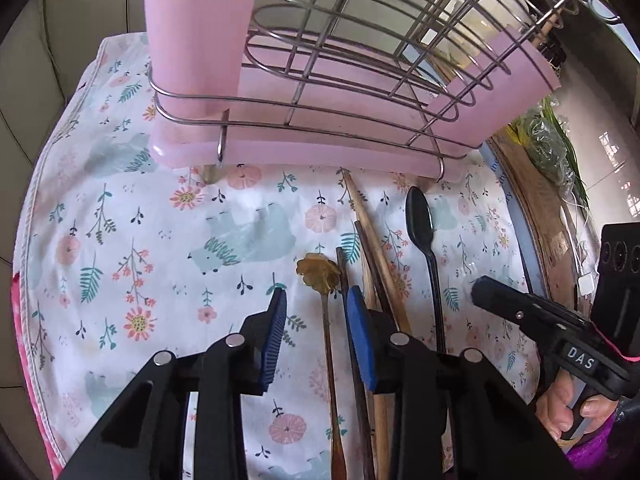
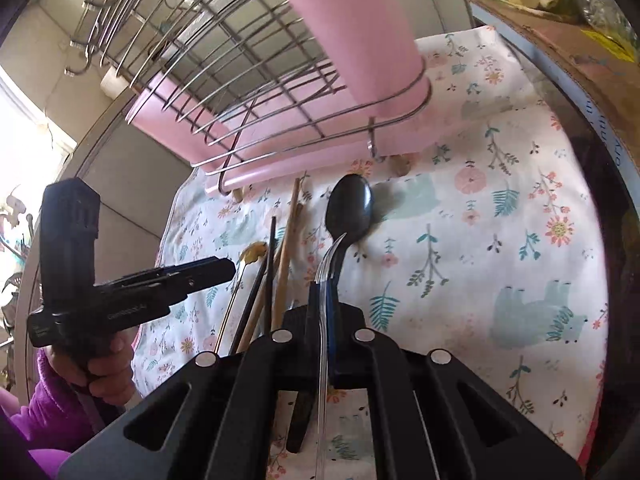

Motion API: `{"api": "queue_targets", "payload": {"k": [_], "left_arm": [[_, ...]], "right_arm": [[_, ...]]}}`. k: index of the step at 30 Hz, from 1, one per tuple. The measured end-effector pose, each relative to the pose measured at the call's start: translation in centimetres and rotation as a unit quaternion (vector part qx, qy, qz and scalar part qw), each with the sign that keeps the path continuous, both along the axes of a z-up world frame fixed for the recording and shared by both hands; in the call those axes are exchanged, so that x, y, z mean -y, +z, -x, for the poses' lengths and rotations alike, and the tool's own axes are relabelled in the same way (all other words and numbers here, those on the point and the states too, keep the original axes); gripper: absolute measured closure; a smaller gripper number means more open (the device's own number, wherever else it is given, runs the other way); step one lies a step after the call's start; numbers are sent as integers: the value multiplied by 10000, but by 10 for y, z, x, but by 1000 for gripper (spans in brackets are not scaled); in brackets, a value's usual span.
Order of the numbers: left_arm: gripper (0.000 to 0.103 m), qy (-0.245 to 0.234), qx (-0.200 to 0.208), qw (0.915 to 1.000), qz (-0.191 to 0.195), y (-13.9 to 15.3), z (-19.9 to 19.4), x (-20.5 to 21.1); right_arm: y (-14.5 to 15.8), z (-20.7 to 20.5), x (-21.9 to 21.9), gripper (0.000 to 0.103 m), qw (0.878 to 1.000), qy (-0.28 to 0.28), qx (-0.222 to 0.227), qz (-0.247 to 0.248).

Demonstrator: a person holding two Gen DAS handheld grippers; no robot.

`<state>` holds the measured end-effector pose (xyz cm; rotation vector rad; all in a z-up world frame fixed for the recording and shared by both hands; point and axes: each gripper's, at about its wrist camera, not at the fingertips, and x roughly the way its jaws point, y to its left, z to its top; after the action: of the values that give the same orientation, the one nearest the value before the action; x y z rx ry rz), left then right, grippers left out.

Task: Organize utensils
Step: 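Grasp the gold spoon with the left tool while the right tool grasps the clear plastic fork, then lift the gold spoon and clear fork upright and carry them above the pink cup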

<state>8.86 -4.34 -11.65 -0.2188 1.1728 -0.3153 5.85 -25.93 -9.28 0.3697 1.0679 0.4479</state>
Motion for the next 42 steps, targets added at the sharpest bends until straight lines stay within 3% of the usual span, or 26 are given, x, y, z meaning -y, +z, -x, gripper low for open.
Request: {"api": "queue_targets", "payload": {"k": [4,5,8,12,17,22,26,31,37,42], "left_arm": [[86,2,-244,9997,24,-12,-14,7],[94,-11,-265,9996,79,-13,-16,8],[102,-37,-234,9996,140,-12,-18,11],[102,28,-25,9999,129,-2,-15,6],[102,260,502,9980,292,28,2,-14],[102,508,1234,9903,395,68,24,-36],[102,670,1826,9803,359,105,40,-51],[102,863,2573,9616,411,156,52,-69],[102,1069,3475,9308,380,214,61,-80],[102,1190,3985,9090,282,251,54,-83]], "right_arm": [[0,-4,22,100,9997,-224,-38,-97],[-1,-5,25,100,9996,-265,-49,-120],[-2,-7,32,100,9992,-345,-40,-211],[2,-7,33,100,9989,-384,68,-265],[19,0,34,100,9974,-472,435,-315],[50,12,30,100,9925,-559,1074,-161],[81,23,29,100,9852,-587,1612,-19],[119,27,25,100,9715,-693,2263,117],[171,20,30,100,9446,-963,3137,57],[207,0,30,100,9148,-1204,3853,131]]}}
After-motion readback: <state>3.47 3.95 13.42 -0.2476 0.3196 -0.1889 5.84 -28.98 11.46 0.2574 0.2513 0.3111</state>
